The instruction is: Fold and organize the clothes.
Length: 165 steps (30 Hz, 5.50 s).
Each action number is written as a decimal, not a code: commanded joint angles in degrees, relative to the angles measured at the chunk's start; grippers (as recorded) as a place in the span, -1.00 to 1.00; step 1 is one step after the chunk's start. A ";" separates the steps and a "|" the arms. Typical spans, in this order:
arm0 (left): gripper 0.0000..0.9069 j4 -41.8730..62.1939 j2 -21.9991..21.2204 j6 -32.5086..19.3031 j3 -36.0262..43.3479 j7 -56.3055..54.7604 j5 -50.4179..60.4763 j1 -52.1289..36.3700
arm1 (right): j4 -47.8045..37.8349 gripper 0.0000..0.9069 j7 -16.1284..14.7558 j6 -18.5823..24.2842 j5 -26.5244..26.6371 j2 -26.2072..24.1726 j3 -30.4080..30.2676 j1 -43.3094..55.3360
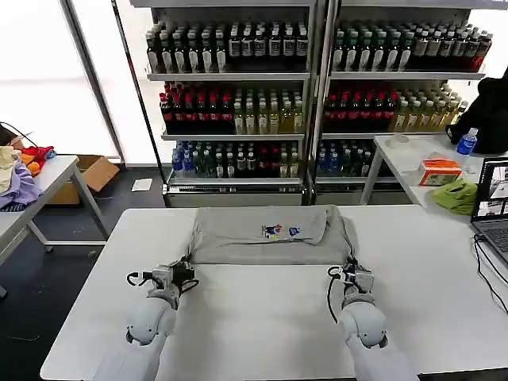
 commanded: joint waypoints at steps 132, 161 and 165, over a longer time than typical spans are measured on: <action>1.00 6.80 11.54 2.69 8.63 8.19 -14.08 -15.31 | -22.31 1.00 -16.76 1.12 -1.00 -4.38 -10.13 30.35; 1.00 9.65 10.13 2.61 8.27 8.41 -13.29 -14.65 | -28.86 1.00 -16.76 2.14 -1.87 -1.57 -9.57 30.12; 1.00 9.95 10.10 2.60 8.33 8.39 -13.06 -14.72 | -28.73 1.00 -16.85 2.22 -1.80 -1.41 -9.58 29.92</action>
